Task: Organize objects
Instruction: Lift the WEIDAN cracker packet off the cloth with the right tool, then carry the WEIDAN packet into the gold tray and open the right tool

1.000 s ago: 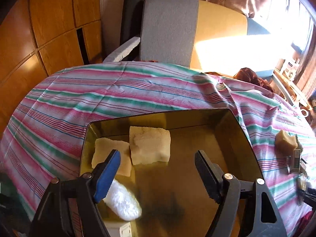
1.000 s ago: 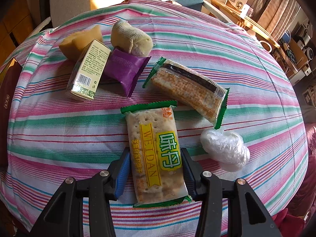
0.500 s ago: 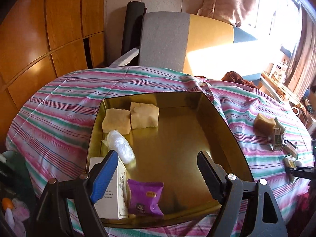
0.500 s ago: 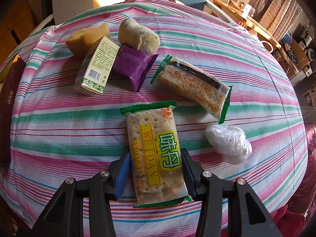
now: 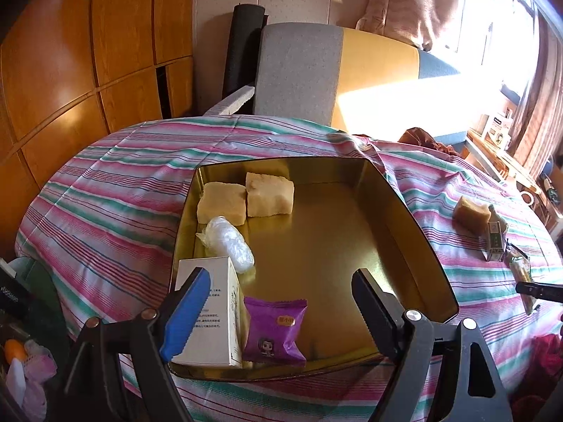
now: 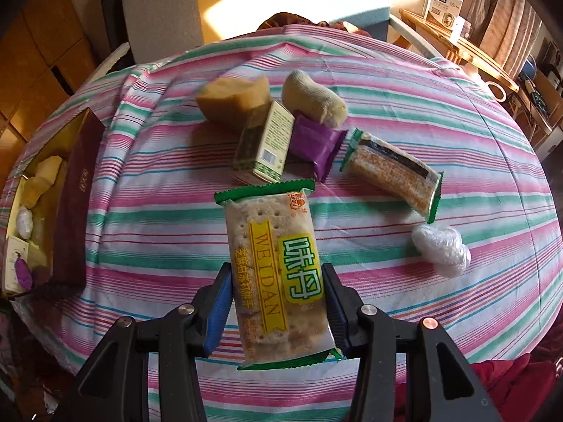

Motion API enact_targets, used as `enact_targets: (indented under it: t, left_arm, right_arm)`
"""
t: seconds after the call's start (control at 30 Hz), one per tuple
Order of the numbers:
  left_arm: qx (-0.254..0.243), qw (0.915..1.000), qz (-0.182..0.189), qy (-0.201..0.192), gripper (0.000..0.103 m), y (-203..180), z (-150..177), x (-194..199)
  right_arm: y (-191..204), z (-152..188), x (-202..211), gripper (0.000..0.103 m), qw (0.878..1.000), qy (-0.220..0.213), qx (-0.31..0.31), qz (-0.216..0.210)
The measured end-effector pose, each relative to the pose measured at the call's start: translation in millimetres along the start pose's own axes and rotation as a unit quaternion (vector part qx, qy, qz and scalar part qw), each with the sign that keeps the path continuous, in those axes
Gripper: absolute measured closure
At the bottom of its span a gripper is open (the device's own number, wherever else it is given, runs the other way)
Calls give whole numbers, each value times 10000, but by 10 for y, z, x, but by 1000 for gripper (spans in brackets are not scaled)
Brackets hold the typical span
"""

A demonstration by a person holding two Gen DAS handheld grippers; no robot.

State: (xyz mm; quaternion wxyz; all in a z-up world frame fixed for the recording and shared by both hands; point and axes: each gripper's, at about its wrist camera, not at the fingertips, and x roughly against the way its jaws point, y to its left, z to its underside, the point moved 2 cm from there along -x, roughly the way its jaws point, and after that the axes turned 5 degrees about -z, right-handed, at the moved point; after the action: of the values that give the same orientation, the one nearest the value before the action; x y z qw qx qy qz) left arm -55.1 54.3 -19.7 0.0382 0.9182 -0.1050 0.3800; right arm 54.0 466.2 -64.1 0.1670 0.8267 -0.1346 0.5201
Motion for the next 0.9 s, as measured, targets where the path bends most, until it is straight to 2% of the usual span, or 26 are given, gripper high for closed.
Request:
enact_targets:
  t: [0.13, 0.23, 0.47, 0.67, 0.9]
  left_arm:
    - [74, 10000, 24, 1, 19, 70, 14, 12]
    - [152, 9999, 25, -10, 19, 142, 29, 30]
    - [576, 9982, -109, -156, 19, 532, 40, 134]
    - [991, 9941, -422, -152, 19, 987, 125, 169]
    - [1249, 9903, -603, 79, 19, 1255, 299, 62]
  right_arm:
    - [545, -111, 209, 54, 9985, -184, 333, -387]
    - [1199, -60, 323, 54, 9948, -248, 686, -712]
    - [2297, -230, 105, 54, 9797, 38, 1395, -1441]
    - [3006, -359, -419, 54, 9751, 535, 1559, -1485]
    - [3493, -455, -940, 54, 9781, 882, 1368, -1296]
